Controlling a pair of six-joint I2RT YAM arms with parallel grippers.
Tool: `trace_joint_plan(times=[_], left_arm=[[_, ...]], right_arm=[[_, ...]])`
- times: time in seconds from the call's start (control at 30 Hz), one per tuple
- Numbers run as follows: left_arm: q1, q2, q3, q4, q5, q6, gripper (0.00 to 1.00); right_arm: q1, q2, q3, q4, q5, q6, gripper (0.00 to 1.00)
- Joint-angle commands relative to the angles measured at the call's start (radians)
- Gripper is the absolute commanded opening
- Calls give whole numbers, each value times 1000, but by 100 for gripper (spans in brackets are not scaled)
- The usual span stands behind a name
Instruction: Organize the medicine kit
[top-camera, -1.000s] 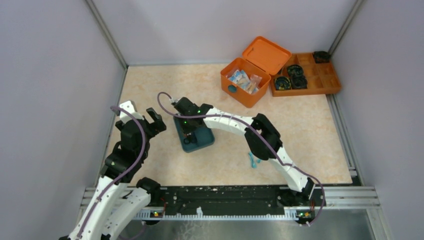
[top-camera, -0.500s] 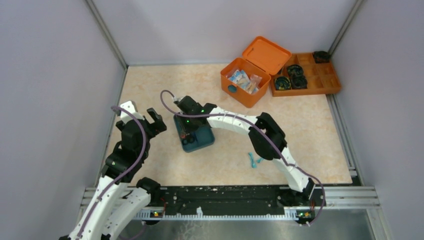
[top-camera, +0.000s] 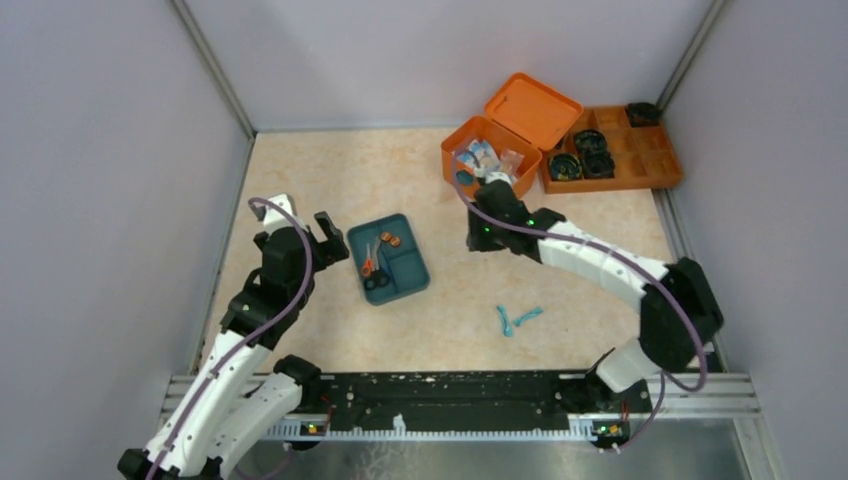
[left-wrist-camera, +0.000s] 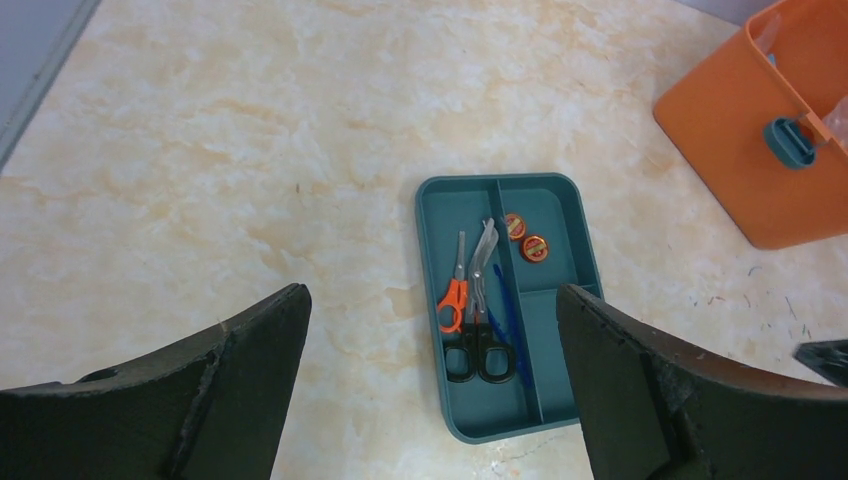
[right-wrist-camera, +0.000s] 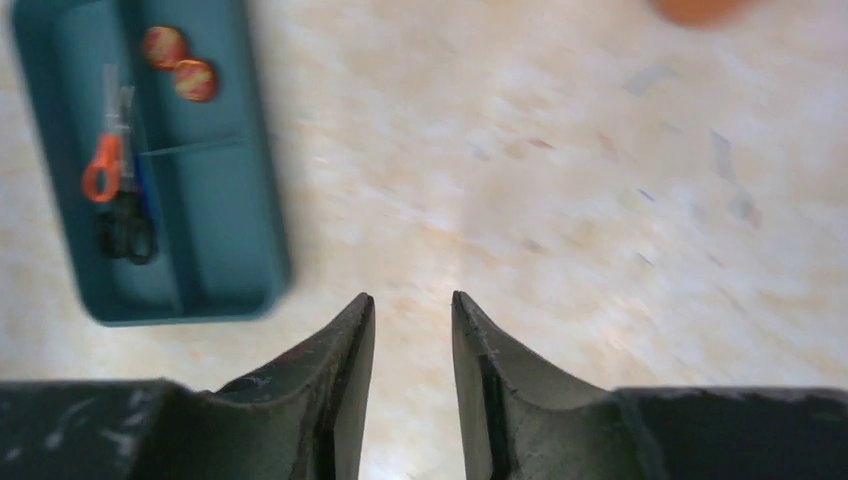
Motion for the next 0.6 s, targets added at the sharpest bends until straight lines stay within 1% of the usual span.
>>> trace_joint_plan(times=[0.0,0.03,0.1,0.2,0.27,0.33,0.47,0.57], left_arm=[[4,52,-28,97,91,5,99],[4,74,-29,112,107,7,99],[4,106,-28,140,138,16,99],[4,149,-24,169,163,24,99],[4,174,-17,175,171,32,99],[4,193,-11,178,176,46,99],[4,214,-10,175,181,62,99],[4,217,-12,173,180,64,99]], right_arm=[[-35,-215,-175,-94,141,78,38],[-38,-258,-211,-125,162,96,41],[-38,-334,-298,-172,170,138,43],[-37,-426,-401,-173,117,166,43],[-37,-452,-444,-149,46,140,43],[-22,-450,-453,-143,-13,106,43],[42,-378,-431,-162,8,72,40],[63,-302,-408,-191,35,59,34]])
